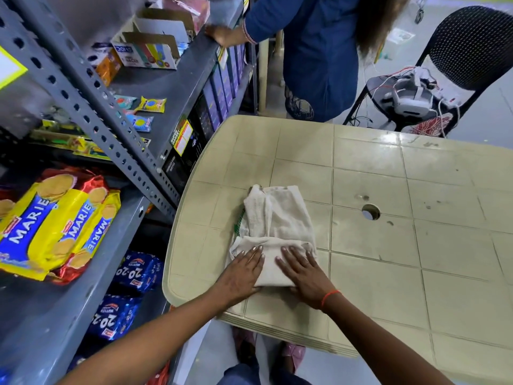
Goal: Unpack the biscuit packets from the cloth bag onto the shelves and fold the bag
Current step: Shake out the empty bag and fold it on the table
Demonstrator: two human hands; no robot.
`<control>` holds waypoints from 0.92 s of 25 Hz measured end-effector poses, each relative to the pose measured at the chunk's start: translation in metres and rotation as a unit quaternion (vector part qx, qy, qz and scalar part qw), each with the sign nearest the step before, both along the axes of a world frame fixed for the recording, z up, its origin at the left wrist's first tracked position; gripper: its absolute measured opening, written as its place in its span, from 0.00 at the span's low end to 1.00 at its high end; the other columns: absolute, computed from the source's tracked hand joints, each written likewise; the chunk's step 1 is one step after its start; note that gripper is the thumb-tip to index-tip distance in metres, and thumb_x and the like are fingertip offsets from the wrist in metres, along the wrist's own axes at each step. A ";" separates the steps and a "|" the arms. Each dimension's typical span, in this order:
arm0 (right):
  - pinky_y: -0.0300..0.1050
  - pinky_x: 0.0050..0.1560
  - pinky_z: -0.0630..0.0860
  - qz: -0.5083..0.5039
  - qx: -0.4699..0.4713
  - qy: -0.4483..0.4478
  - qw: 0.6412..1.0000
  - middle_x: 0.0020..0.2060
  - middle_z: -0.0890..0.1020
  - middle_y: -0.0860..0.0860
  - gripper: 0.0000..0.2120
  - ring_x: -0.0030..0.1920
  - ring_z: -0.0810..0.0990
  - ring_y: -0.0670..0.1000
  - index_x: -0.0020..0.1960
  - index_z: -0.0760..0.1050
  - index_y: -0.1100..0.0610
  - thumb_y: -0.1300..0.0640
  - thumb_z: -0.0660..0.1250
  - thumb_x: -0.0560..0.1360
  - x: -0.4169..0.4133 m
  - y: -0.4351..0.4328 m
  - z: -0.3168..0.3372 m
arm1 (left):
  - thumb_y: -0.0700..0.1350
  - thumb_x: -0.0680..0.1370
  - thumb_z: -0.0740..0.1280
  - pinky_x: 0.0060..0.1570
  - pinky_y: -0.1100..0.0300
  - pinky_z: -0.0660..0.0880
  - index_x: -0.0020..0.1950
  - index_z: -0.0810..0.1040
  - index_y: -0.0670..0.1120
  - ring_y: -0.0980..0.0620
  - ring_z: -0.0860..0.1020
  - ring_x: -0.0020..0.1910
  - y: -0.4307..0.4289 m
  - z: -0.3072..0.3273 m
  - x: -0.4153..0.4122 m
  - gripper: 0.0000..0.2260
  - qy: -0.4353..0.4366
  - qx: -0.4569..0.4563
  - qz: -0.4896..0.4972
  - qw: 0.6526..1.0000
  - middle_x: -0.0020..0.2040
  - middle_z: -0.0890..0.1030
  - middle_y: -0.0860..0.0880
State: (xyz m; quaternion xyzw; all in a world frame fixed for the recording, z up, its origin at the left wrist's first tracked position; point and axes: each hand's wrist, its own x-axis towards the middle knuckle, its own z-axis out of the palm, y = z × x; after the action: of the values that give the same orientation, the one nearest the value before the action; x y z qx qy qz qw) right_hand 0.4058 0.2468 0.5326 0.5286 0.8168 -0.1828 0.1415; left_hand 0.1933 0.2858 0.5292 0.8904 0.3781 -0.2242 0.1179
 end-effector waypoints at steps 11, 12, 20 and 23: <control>0.47 0.49 0.76 -0.216 -0.350 0.086 0.908 0.43 0.82 0.52 0.14 0.42 0.78 0.53 0.45 0.78 0.57 0.48 0.60 0.75 0.014 0.098 0.079 | 0.52 0.74 0.67 0.43 0.60 0.76 0.43 0.81 0.48 0.48 0.80 0.44 0.091 0.086 -0.011 0.08 -0.130 -0.443 0.332 0.823 0.44 0.81 0.48; 0.45 0.44 0.75 -0.226 -0.328 0.101 0.912 0.37 0.81 0.51 0.13 0.39 0.76 0.52 0.39 0.76 0.56 0.46 0.61 0.72 0.009 0.106 0.087 | 0.51 0.75 0.67 0.44 0.59 0.74 0.44 0.80 0.45 0.47 0.79 0.45 0.099 0.083 -0.013 0.10 -0.127 -0.409 0.345 0.835 0.45 0.80 0.47; 0.57 0.74 0.58 -0.142 0.197 0.122 0.962 0.75 0.62 0.56 0.25 0.76 0.59 0.55 0.74 0.62 0.59 0.52 0.53 0.79 -0.041 0.053 0.015 | 0.54 0.78 0.54 0.70 0.47 0.61 0.71 0.71 0.46 0.50 0.71 0.71 0.012 0.027 0.001 0.24 -0.191 0.162 0.175 0.952 0.72 0.73 0.48; 0.61 0.73 0.45 -0.125 0.138 0.080 0.979 0.77 0.53 0.53 0.29 0.76 0.30 0.47 0.77 0.54 0.53 0.45 0.47 0.78 -0.043 0.020 -0.022 | 0.66 0.75 0.53 0.71 0.42 0.52 0.76 0.62 0.49 0.47 0.59 0.77 -0.013 -0.002 -0.008 0.34 -0.120 0.099 0.102 0.983 0.78 0.61 0.48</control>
State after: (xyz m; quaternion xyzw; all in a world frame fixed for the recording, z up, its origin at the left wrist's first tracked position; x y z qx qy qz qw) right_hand 0.3625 0.2665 0.5102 0.6246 0.7704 -0.1262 -0.0230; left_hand 0.1855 0.2727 0.5270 0.8748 0.4704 -0.0644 0.0961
